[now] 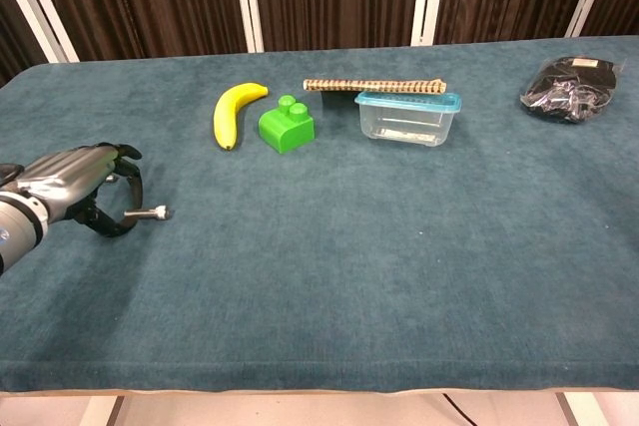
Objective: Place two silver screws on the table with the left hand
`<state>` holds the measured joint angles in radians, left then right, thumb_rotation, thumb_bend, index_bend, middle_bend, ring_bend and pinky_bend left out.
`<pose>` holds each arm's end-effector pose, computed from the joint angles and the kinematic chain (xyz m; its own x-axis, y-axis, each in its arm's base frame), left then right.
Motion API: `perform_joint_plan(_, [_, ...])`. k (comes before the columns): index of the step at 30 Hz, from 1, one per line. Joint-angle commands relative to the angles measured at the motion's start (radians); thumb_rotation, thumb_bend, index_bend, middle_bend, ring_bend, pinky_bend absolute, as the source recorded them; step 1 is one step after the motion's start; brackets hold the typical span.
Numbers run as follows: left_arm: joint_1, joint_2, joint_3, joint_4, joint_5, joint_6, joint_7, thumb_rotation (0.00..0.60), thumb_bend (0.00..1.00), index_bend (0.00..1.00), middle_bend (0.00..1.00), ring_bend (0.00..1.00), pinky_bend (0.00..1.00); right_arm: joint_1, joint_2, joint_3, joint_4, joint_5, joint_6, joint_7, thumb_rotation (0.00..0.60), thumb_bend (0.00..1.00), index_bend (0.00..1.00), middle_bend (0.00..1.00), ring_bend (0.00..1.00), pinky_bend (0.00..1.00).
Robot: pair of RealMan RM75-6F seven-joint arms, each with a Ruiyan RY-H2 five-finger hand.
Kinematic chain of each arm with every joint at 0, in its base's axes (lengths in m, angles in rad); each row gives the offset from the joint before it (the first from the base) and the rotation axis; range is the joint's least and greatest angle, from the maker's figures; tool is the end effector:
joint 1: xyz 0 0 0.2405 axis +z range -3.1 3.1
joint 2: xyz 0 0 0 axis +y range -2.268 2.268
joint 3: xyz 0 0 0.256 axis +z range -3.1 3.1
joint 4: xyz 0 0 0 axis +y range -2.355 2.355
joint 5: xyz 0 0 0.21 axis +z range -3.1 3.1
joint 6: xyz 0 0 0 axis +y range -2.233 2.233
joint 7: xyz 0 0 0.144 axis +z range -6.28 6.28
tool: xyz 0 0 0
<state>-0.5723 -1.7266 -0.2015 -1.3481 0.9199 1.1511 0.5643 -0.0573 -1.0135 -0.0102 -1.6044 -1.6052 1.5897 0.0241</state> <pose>-0.2159 0.3192 -0.0364 0.4524 0.2377 0.8596 0.8871 -0.0212 -0.4611 -0.3250 -0.1234 0.1927 0.4782 -0.0195 0.8781 -0.8780 0.0161 0.4785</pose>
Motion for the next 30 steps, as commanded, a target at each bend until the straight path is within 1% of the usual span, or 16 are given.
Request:
perform_joint_plan(1, [0.002,0.011,0.001,-0.016,0.009,0.013,0.009,0.600,0.40,0.59,0.10,0.03,0.07,0.000,0.000,0.000,0.000,-0.001,0.001,0.000,0.600,0.29,0.00,0.00,0.00,0.03])
perform_joint_plan(5, [0.001,0.028,0.006,-0.048,0.020,0.036,0.044,0.600,0.40,0.59,0.10,0.03,0.07,0.000,-0.001,0.000,0.000,-0.002,0.001,-0.002,0.600,0.29,0.00,0.00,0.00,0.03])
perform_joint_plan(14, [-0.013,0.053,0.001,-0.118,0.004,0.050,0.113,0.600,0.40,0.57,0.10,0.03,0.07,-0.001,-0.001,-0.001,-0.001,-0.002,0.002,-0.001,0.600,0.29,0.00,0.00,0.00,0.03])
perform_joint_plan(30, [-0.038,0.047,0.001,-0.144,-0.014,0.035,0.120,0.600,0.40,0.55,0.10,0.03,0.07,-0.003,0.001,-0.001,0.002,-0.004,0.005,0.006,0.600,0.29,0.00,0.00,0.00,0.03])
